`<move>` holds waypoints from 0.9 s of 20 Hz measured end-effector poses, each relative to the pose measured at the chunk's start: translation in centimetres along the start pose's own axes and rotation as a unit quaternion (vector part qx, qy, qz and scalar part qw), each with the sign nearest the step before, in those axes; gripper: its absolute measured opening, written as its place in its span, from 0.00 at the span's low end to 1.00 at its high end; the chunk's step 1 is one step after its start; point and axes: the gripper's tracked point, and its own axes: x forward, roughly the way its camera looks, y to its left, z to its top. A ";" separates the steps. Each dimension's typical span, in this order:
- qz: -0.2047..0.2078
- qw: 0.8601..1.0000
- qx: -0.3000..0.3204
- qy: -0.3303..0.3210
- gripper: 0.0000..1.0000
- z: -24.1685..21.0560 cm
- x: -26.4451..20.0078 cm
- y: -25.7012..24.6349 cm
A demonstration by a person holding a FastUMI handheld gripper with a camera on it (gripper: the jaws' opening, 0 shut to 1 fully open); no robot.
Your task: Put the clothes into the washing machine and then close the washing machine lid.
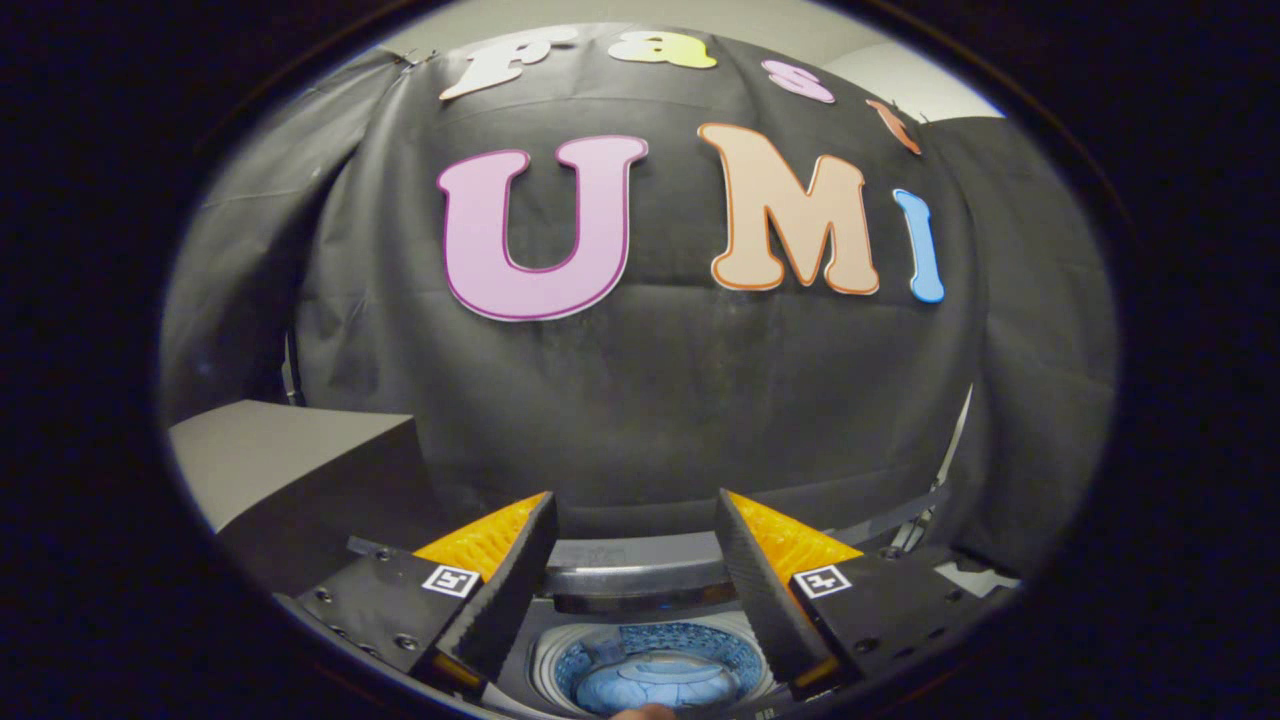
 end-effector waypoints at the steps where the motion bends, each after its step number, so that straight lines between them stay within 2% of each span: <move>1: 0.005 1.000 -0.004 0.013 0.98 -0.9 0.0 0.3; 3: 0.010 1.000 -0.013 0.019 0.97 -1.8 -0.5 0.8; 11: -0.006 1.000 0.001 -0.002 0.97 -0.8 -2.0 0.1; 18: -0.010 0.999 -0.031 0.018 0.97 -2.8 -4.3 0.5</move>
